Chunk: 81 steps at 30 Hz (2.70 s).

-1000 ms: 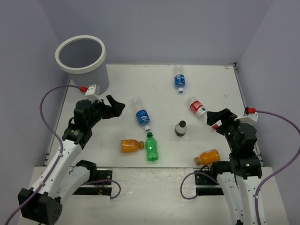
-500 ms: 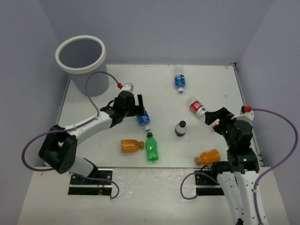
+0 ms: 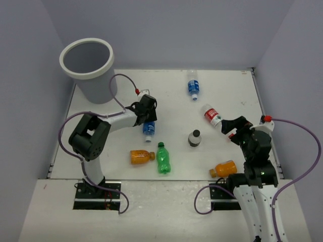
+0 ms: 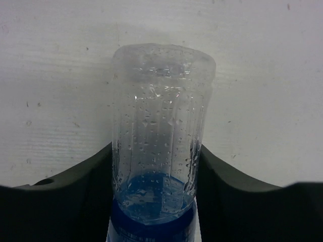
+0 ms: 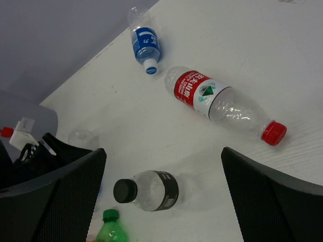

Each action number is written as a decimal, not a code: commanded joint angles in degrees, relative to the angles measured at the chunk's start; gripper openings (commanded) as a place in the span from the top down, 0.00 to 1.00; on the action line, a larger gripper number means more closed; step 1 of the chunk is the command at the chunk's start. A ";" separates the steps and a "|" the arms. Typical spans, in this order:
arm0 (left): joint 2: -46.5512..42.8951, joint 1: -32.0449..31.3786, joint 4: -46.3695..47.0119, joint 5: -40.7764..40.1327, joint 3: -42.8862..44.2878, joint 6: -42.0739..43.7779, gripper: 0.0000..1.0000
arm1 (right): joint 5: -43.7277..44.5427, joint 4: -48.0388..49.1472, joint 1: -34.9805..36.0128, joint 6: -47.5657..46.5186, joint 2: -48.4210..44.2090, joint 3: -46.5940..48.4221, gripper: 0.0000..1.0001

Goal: Put the plastic bottles in the bin

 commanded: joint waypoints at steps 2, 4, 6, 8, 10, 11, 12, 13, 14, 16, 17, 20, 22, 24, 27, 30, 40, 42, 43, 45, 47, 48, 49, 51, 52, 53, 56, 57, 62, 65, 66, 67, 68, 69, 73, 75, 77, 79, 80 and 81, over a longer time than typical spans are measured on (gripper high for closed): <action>-1.79 -0.04 -0.02 -2.38 4.89 1.56 0.63 | 1.58 0.96 -0.08 -0.37 0.61 -0.07 0.01; -3.64 0.03 -0.08 -2.38 6.51 3.44 0.68 | 1.37 1.00 -0.08 -0.51 0.76 0.00 0.01; -6.65 0.03 -0.74 -2.54 9.08 5.76 0.72 | 0.71 1.22 -0.08 -0.77 0.60 -0.15 0.01; -10.24 0.03 -1.52 -3.42 11.95 8.36 0.74 | 0.09 1.84 -0.08 -0.89 0.19 -0.42 0.01; -14.58 0.03 -1.49 -5.09 14.55 11.43 0.74 | -1.28 2.55 -0.08 -1.19 -0.29 -0.71 0.01; -14.95 0.02 -1.18 -5.26 15.35 12.89 0.74 | -2.11 2.58 -0.08 -1.56 -0.33 -0.79 0.01; -18.46 -0.06 -0.30 -6.90 16.83 15.59 0.74 | -3.23 2.91 -0.08 -2.15 -0.66 -0.79 0.01; -21.36 -0.06 1.38 -8.35 17.41 17.38 0.74 | -3.33 3.06 -0.08 -2.54 -0.80 -0.79 0.01; -23.92 -0.03 3.09 -9.67 17.96 19.69 0.74 | -3.41 3.19 -0.08 -2.84 -0.91 -0.84 0.01; -27.13 0.07 5.39 -10.98 18.27 23.18 0.74 | -4.80 3.28 -0.08 -2.98 -0.85 -0.96 0.01; -28.62 0.21 9.18 -13.22 18.24 26.48 0.74 | -5.12 3.36 -0.08 -3.24 -0.62 -0.96 0.01; -32.08 1.30 18.41 -20.38 18.92 35.06 0.74 | -6.19 3.41 -0.08 -4.11 -0.08 -0.86 0.01; -31.10 5.59 21.17 -21.61 22.04 37.82 0.74 | -7.03 3.71 -0.08 -4.34 0.14 -0.79 0.01; -29.40 10.52 21.34 -20.59 25.10 37.24 0.74 | -7.80 3.96 -0.08 -4.67 0.23 -0.96 0.01; -22.93 20.40 21.67 -18.34 33.22 32.80 0.75 | -8.32 4.24 -0.08 -4.93 0.22 -0.95 0.01; -13.29 23.82 21.20 -21.25 44.45 32.87 0.77 | -8.32 4.63 -0.08 -4.93 -0.18 -0.55 0.01; 8.86 27.39 32.52 -27.40 60.71 48.55 0.72 | -7.06 5.38 -0.08 -5.04 -0.86 -1.26 0.01; 12.15 28.48 32.81 -27.58 62.46 49.45 0.71 | -6.65 4.93 -0.08 -4.99 -0.89 -0.89 0.01; 14.10 29.14 32.07 -27.32 64.19 49.32 0.71 | -6.87 4.93 -0.08 -4.94 -0.98 -0.66 0.01; 16.48 29.92 27.70 -26.43 67.04 48.30 0.63 | -7.26 5.40 -0.08 -4.93 -1.29 -1.33 0.01; 17.17 30.09 25.69 -24.62 66.67 48.27 0.22 | -7.14 6.17 -0.08 -4.72 -1.19 -2.00 0.01; 16.69 30.09 25.46 -23.53 65.11 48.22 0.00 | -6.90 6.28 -0.08 -4.67 -1.00 -2.04 0.01; 15.84 30.09 25.40 -22.86 63.58 47.74 0.00 | -6.78 6.04 -0.08 -4.67 -0.58 -1.74 0.01; 13.62 30.09 24.98 -21.90 61.41 46.74 0.00 | -7.09 5.47 -0.08 -4.69 0.44 -1.21 0.01; 12.54 30.09 23.74 -20.83 61.00 45.38 0.00 | -7.60 5.53 -0.08 -4.74 0.84 -0.87 0.01; 11.62 30.09 23.45 -20.58 60.91 45.07 0.00 | -7.71 5.54 -0.08 -4.76 1.07 -0.66 0.01; 8.13 30.00 18.23 -14.41 61.04 40.89 0.00 | -8.24 5.74 -0.17 -4.67 1.05 -0.52 0.01; 7.02 29.77 17.05 -13.48 61.27 40.13 0.00 | -8.24 5.44 -0.12 -4.67 0.84 -0.34 0.01; -0.30 28.48 11.16 -7.18 57.17 31.85 0.00 | -8.62 3.63 -0.17 -4.84 -0.01 0.18 0.01; -8.44 26.72 10.57 3.72 48.70 27.77 0.00 | -10.97 3.41 -0.17 -4.79 0.08 0.50 0.01; -10.33 25.58 9.85 5.48 46.31 26.83 0.00 | -11.38 3.05 -0.15 -4.71 0.26 0.80 0.01; -12.17 23.98 8.82 5.91 44.07 26.25 0.00 | -11.56 2.53 -0.09 -4.60 0.55 1.26 0.01; -13.52 20.80 6.75 5.55 42.46 26.10 0.00 | -11.44 1.84 -0.08 -4.58 1.00 1.87 0.01; -14.83 19.99 5.49 5.04 40.83 26.08 0.00 | -11.34 1.34 -0.08 -4.65 1.11 2.02 0.01; -23.76 11.60 3.54 11.65 26.00 21.79 0.00 | -11.66 0.44 -0.08 -3.65 1.54 1.79 0.01; -28.30 9.61 3.71 16.07 18.63 18.40 0.00 | -13.47 1.24 -0.08 -3.65 1.38 0.87 0.01; -31.07 6.99 3.36 17.54 11.46 16.41 0.00 | -15.46 2.21 -0.10 -3.96 1.38 0.36 0.01; -34.38 4.15 1.00 15.32 7.19 14.75 0.00 | -15.62 2.28 -0.16 -3.97 1.38 0.36 0.01; -35.65 2.90 0.87 15.20 5.63 12.79 0.00 | -15.16 2.29 -0.17 -3.73 1.38 0.36 0.01; -37.11 1.44 -2.09 11.93 2.03 6.25 0.00 | -14.48 1.51 -0.09 -3.08 1.14 0.59 0.01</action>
